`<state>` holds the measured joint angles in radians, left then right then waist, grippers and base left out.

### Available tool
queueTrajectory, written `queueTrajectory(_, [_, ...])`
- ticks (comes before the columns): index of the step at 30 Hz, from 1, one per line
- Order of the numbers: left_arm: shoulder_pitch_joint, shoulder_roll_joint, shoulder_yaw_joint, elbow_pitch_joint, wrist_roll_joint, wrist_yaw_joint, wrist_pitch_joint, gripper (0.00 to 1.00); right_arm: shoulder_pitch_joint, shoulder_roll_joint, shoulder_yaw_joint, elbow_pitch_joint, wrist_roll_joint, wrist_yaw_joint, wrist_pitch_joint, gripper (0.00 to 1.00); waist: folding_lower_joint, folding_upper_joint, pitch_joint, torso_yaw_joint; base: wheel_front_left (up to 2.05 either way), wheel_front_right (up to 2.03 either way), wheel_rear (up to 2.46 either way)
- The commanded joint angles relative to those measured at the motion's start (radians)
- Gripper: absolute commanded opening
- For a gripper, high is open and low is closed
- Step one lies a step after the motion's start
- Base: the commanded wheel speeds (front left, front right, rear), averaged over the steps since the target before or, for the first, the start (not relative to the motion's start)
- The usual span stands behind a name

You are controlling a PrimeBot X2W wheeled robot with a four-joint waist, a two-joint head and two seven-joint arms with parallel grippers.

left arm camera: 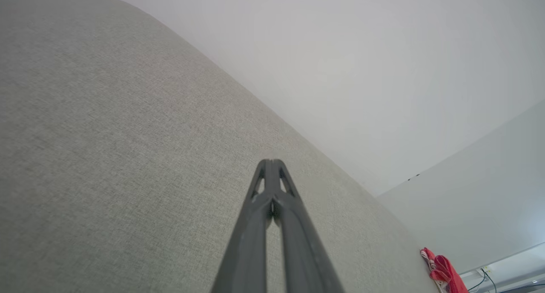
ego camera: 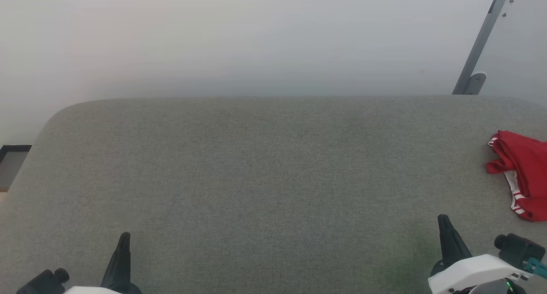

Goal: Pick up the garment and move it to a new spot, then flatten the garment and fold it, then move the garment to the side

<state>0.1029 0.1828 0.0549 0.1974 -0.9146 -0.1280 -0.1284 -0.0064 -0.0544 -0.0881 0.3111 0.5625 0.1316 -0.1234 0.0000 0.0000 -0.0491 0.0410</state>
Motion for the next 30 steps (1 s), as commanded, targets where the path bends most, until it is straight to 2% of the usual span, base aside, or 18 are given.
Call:
queueTrajectory(1, [-0.03, 0.005, 0.009, -0.01, -0.022, -0.001, 0.006, 0.0, -0.032, 0.001, -0.002, -0.019, 0.033, 0.0, 0.006, 0.0, 0.0, 0.0, 0.0, 0.0, 0.0, 0.0, 0.0])
queueTrajectory(30, [-0.105, -0.048, 0.029, 0.012, -0.287, -0.002, 0.099, 0.0, -0.063, 0.002, -0.012, -0.04, 0.431, -0.001, 0.098, 0.0, 0.0, 0.0, 0.016, -0.012, 0.0, 0.0, 0.0])
